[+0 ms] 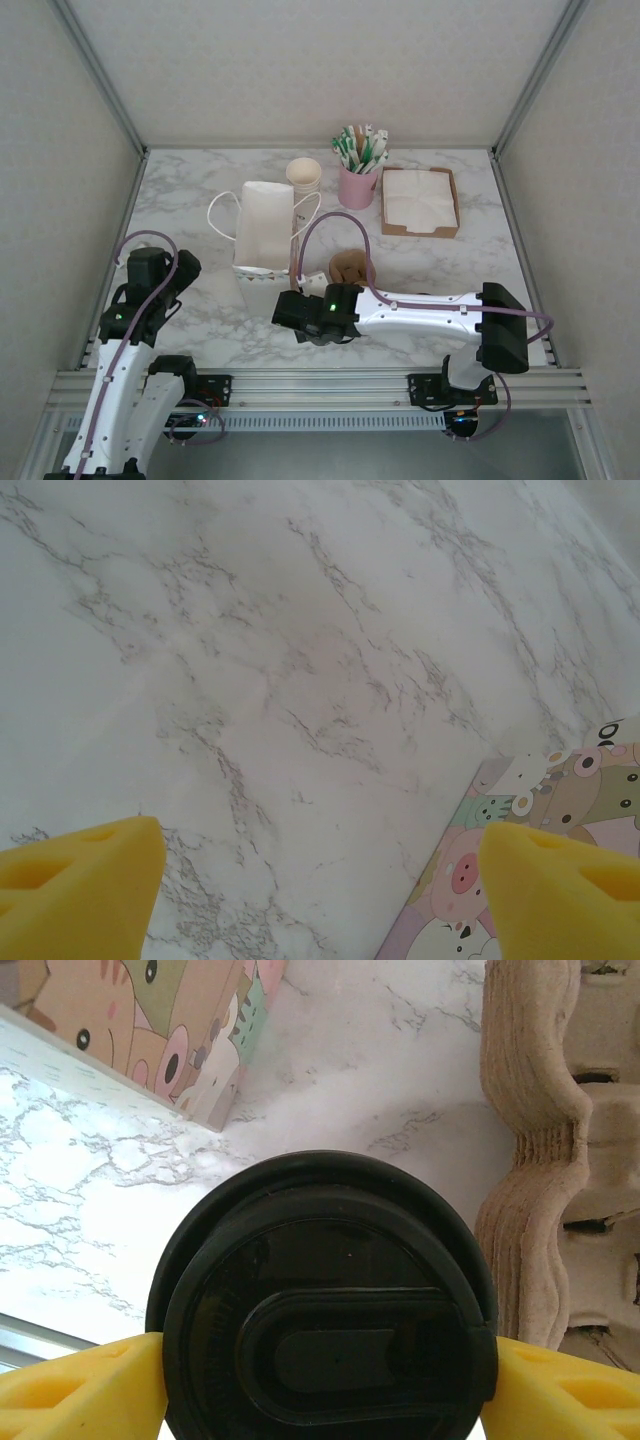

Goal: Pack the takeout coffee

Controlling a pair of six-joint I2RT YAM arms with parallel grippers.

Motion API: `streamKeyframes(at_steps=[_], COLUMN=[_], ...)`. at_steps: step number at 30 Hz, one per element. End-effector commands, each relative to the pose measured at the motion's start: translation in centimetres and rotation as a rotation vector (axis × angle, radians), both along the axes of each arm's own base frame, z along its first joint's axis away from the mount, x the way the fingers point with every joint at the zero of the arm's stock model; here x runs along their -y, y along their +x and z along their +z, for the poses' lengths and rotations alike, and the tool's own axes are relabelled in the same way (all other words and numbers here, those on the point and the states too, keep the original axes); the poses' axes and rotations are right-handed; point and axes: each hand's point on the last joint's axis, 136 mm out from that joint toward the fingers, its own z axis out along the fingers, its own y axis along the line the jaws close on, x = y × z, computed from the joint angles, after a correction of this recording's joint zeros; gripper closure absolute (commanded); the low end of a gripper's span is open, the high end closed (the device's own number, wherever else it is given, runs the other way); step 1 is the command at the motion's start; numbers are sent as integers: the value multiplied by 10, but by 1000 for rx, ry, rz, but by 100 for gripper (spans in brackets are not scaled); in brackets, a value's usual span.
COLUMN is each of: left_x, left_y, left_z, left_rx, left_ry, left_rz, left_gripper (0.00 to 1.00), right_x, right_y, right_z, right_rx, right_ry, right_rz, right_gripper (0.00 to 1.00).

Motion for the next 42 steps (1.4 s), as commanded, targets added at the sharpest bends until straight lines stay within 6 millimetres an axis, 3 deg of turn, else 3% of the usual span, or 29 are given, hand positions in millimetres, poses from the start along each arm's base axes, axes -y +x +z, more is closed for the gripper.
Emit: streamKeyframes(at_steps=[1,7,12,15,20,23,25,31,42], left_x=[-1,-1,-1,0,4,9,14,23,24], left_y=[-3,-3,-3,-3,-2,0,1,3,1], left_z=[3,3,4,6,9,10,12,22,32], left_rx=[-2,-1,-2,-1,-1,-6,-10,-16,-8], left_ry=[-3,-5,-2,0,-6,-16,-25,-32,-27], left_rz=[6,4,1,-5,-35,-65,-92,-155,-171], left_gripper=[19,19,19,19,22,23,23,24,24], right_x=[5,6,10,27,78,106,113,101,91], right_y=[8,8,11,19,45,58,62,62,89], right_z=[11,15,39,61,69,59,48,13,-17], right_rx=[40,43,75,125,135,96,48,-80,-76], right_ry=[40,41,67,75,104,154,188,116,-25], right_rz=[-30,-31,-18,-20,-44,-45,-6,134,168], right_gripper=[21,20,19,22,32,38,40,43,43])
